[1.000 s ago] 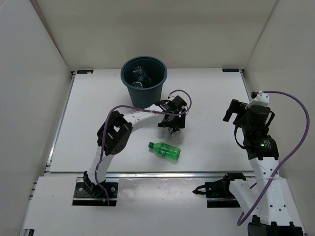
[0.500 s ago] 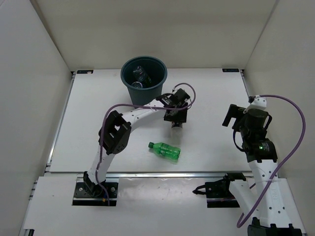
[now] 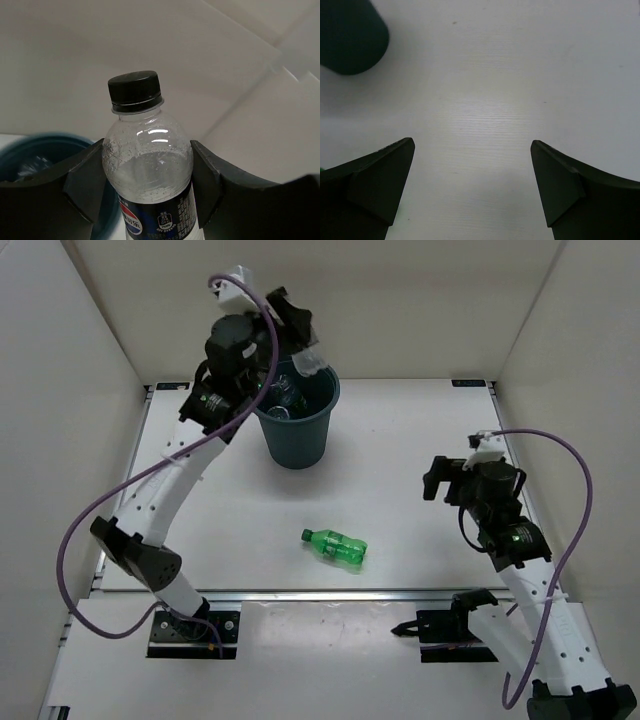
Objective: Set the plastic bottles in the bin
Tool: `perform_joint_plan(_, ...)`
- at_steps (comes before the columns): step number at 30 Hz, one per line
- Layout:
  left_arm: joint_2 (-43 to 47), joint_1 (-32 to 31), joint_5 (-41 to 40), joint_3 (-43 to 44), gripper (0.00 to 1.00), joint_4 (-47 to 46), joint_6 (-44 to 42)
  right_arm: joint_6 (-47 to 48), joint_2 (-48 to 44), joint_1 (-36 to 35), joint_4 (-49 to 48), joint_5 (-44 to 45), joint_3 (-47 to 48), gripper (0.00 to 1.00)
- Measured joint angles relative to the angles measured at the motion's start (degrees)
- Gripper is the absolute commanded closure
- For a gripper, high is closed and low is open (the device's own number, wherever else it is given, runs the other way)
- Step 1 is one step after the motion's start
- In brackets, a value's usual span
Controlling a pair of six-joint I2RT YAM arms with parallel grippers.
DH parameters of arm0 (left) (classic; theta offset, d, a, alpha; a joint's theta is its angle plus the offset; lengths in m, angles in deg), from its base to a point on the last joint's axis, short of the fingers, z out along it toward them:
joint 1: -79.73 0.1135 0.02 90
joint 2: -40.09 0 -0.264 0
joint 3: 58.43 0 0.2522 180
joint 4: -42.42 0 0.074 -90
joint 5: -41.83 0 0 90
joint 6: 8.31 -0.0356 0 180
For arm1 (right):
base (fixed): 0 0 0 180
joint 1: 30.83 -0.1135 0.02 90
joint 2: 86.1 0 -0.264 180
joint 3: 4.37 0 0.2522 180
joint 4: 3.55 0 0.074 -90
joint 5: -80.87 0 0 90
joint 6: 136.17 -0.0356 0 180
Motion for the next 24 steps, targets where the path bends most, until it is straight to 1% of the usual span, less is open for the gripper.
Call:
perform_joint_plan(2, -1.75, 3.8, -1.42, 0.87, 0.51, -2.49, 0.24, 0.74, 1.01, -3.93, -1.2, -1.88, -0.83, 0.01)
perform_joint_plan(3, -3.54, 4.81, -1.86, 1.73, 0.51, -2.97, 0.31, 1.18, 1.88, -6.27, -1.55, -2.58, -0.92, 0.01)
perform_joint_plan(5, -8.2, 5.84, -2.51, 3.15, 0.51, -2.82, 0.31, 2.45, 4.07, -11.93, -2.45, -2.73, -0.92, 0.01)
perform_joint_plan(7, -12.66, 6.08, -2.75, 2.95, 0.46, -1.68, 0.31, 3.85, 6.45, -17.94, -3.15, -1.49, -0.96, 0.0)
perform_joint_plan(8, -14.32, 6.08, -2.89, 2.47, 0.46, -1.07, 0.31, 4.57, 7.78, -20.5, -3.34, -1.2, -1.03, 0.01)
perform_joint_plan(9, -15.87, 6.05, -3.08, 1.88, 0.41, 0.09, 0.31, 5.05, 8.72, -22.05, -3.43, -1.4, -1.03, 0.01)
perform_joint_plan(10, -16.94, 6.05, -3.41, 1.2, 0.36, 1.33, 0.28, 5.51, 9.66, -22.88, -3.54, -2.16, -1.03, 0.01)
perform_joint_plan(11, -17.64, 6.05, -3.72, 0.76, 0.13, 2.45, 0.26, 5.77, 10.25, -22.8, -3.65, -2.89, -1.03, 0.01)
perform_joint_plan(12, -17.99, 6.08, -4.0, 0.04, 0.02, 3.52, 0.04, 6.01, 10.82, -21.77, -3.85, -4.87, -1.03, 0.01)
perform_joint_plan(13, -18.01, 6.08, -4.11, -0.5, 0.01, 4.5, -0.26, 6.23, 11.26, -20.57, -4.24, -7.02, -1.03, 0.01)
perform_joint_plan(15, -17.57, 6.12, -4.42, -0.68, 0.01, 5.27, -0.52, 6.56, 11.85, -18.73, -5.6, -10.99, -1.27, 0.0)
perform_joint_plan(17, -16.28, 5.92, -5.6, -0.76, 0.01, 5.68, -1.53, 6.95, 12.66, -18.34, -6.86, -14.14, -1.62, 0.0)
perform_joint_plan(21, -10.27, 5.4, -8.0, -1.86, 0.01, 7.69, -4.31, 10.08, 16.55, -22.82, -8.39, -18.29, -1.7, 0.01)
perform_joint_plan(23, -5.2, 5.62, -7.19, -4.0, 0.01, 8.94, -4.94, 12.02, 19.54, -25.44, -9.07, -20.65, -1.68, 0.01)
perform_joint_plan(24, -1.57, 5.79, -6.38, -6.45, 0.01, 9.68, -4.92, 12.87, 21.27, -26.4, -9.38, -21.84, -1.68, 0.01)
